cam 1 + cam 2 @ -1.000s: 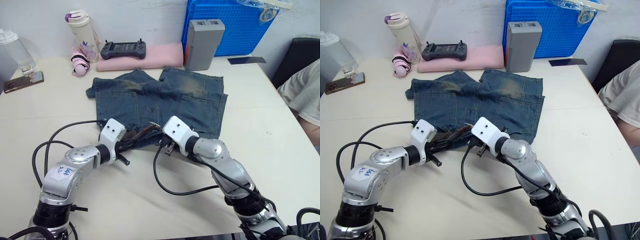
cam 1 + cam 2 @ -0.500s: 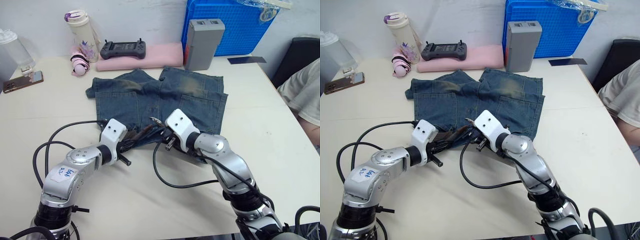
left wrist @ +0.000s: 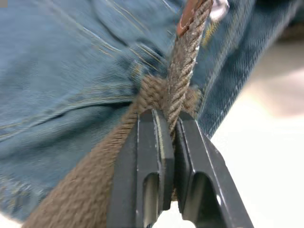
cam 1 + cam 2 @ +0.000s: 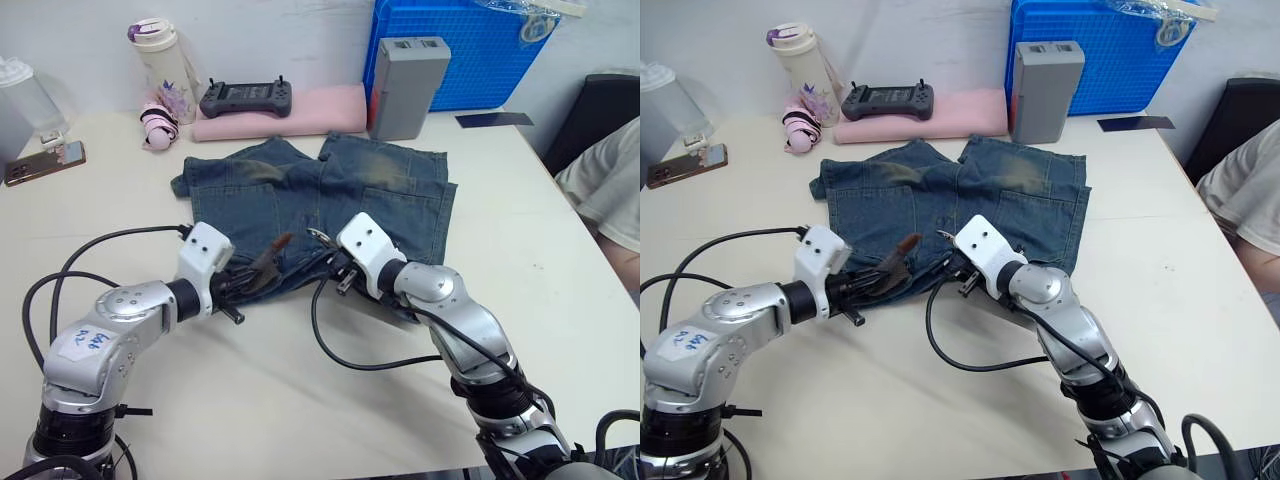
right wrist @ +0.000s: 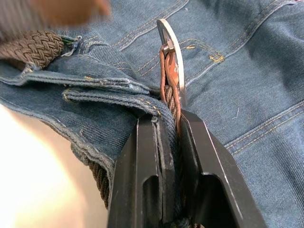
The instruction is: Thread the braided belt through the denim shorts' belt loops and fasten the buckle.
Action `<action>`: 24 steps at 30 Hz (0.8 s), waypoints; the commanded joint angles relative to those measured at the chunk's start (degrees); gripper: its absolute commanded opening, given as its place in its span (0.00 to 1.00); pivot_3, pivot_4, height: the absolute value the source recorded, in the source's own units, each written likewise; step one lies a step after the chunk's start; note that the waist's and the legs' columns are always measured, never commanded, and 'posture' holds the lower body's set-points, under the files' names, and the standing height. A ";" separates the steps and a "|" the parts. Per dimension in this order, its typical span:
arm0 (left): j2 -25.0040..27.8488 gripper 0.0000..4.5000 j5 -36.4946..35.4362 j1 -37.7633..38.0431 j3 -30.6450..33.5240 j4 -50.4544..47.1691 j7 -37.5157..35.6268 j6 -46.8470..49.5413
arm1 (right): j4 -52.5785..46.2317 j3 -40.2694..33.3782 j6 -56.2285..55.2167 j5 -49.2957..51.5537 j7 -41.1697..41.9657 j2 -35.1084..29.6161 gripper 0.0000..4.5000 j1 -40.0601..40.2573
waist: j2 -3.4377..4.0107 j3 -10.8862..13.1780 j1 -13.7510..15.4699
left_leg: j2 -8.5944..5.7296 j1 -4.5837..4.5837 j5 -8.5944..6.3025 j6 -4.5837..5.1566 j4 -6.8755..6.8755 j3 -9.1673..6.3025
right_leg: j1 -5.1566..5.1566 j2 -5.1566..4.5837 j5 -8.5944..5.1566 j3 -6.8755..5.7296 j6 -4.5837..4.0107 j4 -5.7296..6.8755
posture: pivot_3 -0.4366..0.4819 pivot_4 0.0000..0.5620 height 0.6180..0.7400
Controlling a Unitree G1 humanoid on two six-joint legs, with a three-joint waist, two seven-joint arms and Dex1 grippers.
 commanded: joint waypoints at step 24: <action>-5.32 0.00 7.32 -4.86 -4.66 3.28 3.82 -2.27 | -6.36 1.22 1.25 1.67 -0.11 -0.60 0.00 -1.07 | 0.00 0.00 0.10 | 0.00 0.00 0.04 0.02 0.01 0.01 | 0.00 0.00 0.00 -0.01 0.00 0.04 | 0.48 0.27 0.90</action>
